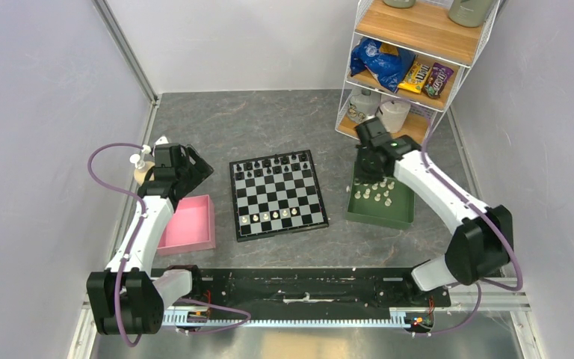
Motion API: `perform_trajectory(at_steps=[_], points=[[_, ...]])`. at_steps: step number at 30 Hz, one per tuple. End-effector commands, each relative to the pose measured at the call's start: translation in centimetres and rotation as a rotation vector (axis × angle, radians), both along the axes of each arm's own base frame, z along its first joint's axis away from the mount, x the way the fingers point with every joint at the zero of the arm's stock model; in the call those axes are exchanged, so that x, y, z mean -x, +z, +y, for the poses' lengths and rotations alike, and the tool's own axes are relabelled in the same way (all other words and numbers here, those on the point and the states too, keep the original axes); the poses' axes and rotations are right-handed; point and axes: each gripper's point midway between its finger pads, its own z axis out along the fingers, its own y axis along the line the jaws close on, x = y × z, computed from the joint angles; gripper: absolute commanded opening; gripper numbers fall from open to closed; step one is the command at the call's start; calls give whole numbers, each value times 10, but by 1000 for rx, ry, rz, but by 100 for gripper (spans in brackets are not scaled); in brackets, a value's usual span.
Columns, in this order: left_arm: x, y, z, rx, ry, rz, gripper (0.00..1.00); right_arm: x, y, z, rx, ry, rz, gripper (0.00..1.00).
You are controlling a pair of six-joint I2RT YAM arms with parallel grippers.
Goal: Set up the chess pieces on the board
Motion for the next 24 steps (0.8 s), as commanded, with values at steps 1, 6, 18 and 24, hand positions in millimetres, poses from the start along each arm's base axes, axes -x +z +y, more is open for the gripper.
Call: perform_trajectory(at_steps=[1, 6, 18, 24], points=[[-8, 16, 0, -1, -12, -64, 84, 2, -6, 69, -32, 111, 1, 17], [-3, 17, 1, -5, -7, -64, 84, 15, -35, 133, -11, 256, 47, 17], [-2, 17, 2, -14, -2, -61, 84, 31, -72, 190, -8, 387, 96, 18], [-1, 15, 3, -17, -1, -55, 84, 31, -82, 188, 14, 385, 111, 18]])
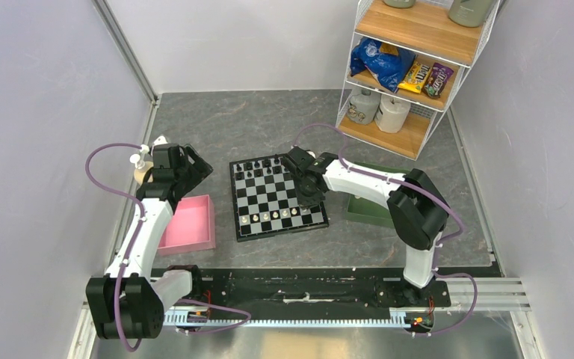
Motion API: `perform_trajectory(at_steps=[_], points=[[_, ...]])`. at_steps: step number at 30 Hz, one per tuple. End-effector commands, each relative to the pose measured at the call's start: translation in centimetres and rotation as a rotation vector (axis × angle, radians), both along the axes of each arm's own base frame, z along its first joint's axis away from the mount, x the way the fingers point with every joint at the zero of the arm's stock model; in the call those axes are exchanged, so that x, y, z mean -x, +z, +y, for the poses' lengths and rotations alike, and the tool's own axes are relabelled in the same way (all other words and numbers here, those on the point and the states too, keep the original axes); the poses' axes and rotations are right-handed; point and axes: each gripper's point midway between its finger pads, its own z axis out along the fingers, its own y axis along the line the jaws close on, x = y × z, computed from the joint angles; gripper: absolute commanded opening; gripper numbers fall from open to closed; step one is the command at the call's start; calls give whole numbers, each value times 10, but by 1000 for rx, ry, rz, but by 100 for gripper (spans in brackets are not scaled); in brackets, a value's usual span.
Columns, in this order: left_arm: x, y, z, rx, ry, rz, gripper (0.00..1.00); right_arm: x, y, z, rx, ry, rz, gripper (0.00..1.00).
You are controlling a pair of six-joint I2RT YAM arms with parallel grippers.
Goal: Set up the chess pieces on the board
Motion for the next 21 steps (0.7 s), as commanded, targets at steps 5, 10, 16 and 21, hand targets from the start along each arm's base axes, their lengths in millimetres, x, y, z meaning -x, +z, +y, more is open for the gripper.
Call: perform_trajectory(at_steps=[5, 10, 16, 21], points=[[-2, 7, 3, -19, -1, -27, 84, -8, 3, 9, -8, -11, -23, 19], [-2, 8, 3, -16, 1, -28, 84, -7, 2, 10, -7, -4, -18, 24], [-3, 8, 3, -15, 0, -29, 84, -8, 8, 15, -30, 7, -22, 36], [-3, 9, 2, -14, -1, -31, 84, -16, 37, 13, -53, 11, -87, 40]])
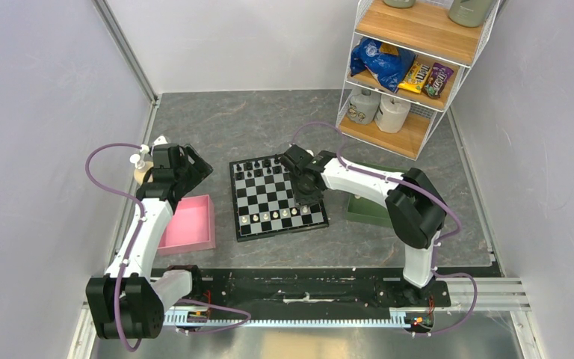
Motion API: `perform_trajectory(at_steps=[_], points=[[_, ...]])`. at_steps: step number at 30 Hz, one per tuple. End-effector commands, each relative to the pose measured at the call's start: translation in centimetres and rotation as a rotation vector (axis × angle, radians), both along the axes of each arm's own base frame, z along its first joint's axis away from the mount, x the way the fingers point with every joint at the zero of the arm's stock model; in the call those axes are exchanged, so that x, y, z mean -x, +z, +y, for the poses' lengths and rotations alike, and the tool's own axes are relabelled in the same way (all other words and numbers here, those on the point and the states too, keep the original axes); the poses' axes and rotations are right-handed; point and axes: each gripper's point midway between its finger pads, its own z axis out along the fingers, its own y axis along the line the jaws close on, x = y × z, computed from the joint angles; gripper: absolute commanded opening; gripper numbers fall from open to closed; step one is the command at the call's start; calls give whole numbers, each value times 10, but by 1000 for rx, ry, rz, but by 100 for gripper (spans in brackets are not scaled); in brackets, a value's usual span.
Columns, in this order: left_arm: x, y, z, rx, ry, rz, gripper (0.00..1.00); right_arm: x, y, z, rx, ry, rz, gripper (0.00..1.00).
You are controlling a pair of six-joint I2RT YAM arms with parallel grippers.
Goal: Set up the chess pieces on the board
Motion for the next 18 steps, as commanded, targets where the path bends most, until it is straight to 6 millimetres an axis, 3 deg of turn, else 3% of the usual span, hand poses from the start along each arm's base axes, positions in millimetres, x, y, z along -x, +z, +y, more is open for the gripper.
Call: perform_trajectory(at_steps=[1, 4, 8, 13, 18], points=[[-3, 10, 3, -15, 0, -34, 84, -16, 51, 6, -63, 0, -118, 40], [-3, 10, 4, -19, 2, -34, 84, -25, 77, -13, -72, -44, -197, 41], [-3, 10, 3, -14, 1, -33, 84, -37, 95, -58, -64, -157, -255, 42], [-4, 10, 2, -10, 2, -33, 84, -48, 91, -138, -29, -361, -244, 42], [-5, 10, 2, -10, -4, -31, 84, -42, 65, -203, 9, -530, -166, 41]])
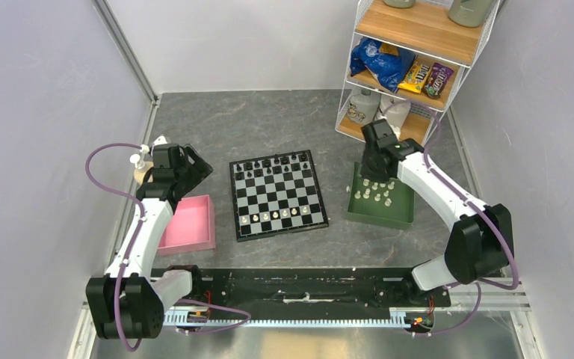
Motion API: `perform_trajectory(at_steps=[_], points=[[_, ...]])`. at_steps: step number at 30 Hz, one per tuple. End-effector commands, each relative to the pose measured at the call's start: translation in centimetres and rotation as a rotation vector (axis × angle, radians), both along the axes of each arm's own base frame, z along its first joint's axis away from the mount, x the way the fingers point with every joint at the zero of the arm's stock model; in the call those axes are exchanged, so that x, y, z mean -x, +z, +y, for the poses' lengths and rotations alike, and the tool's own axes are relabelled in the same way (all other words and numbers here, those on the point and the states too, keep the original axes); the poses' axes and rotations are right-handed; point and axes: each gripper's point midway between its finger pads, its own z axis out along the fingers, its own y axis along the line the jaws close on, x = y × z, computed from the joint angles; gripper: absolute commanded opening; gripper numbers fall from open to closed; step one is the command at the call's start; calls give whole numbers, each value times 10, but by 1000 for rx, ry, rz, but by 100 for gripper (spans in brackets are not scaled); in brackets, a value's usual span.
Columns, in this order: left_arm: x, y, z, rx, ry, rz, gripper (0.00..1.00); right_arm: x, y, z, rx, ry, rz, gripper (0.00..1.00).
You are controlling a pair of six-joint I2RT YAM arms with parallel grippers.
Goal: Set up the chess pieces on the board
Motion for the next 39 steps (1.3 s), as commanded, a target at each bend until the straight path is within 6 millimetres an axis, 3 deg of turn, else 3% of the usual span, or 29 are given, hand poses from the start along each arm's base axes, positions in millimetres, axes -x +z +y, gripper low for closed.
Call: perform_trajectory(at_steps=[1, 5, 15, 28, 39], points=[[-6, 10, 2, -9, -4, -30, 84, 17, -28, -46, 26, -113, 97, 41], [-6, 9, 1, -7, -8, -29, 84, 17, -51, -70, 15, -167, 173, 40], [-6, 9, 2, -13, -3, -31, 84, 0, -80, -100, 9, -223, 214, 36], [-9, 8, 2, -13, -6, -23, 84, -6, -104, -116, 12, -225, 257, 34], [-10, 7, 2, -13, -2, -19, 84, -9, -108, -109, -23, -203, 267, 32]])
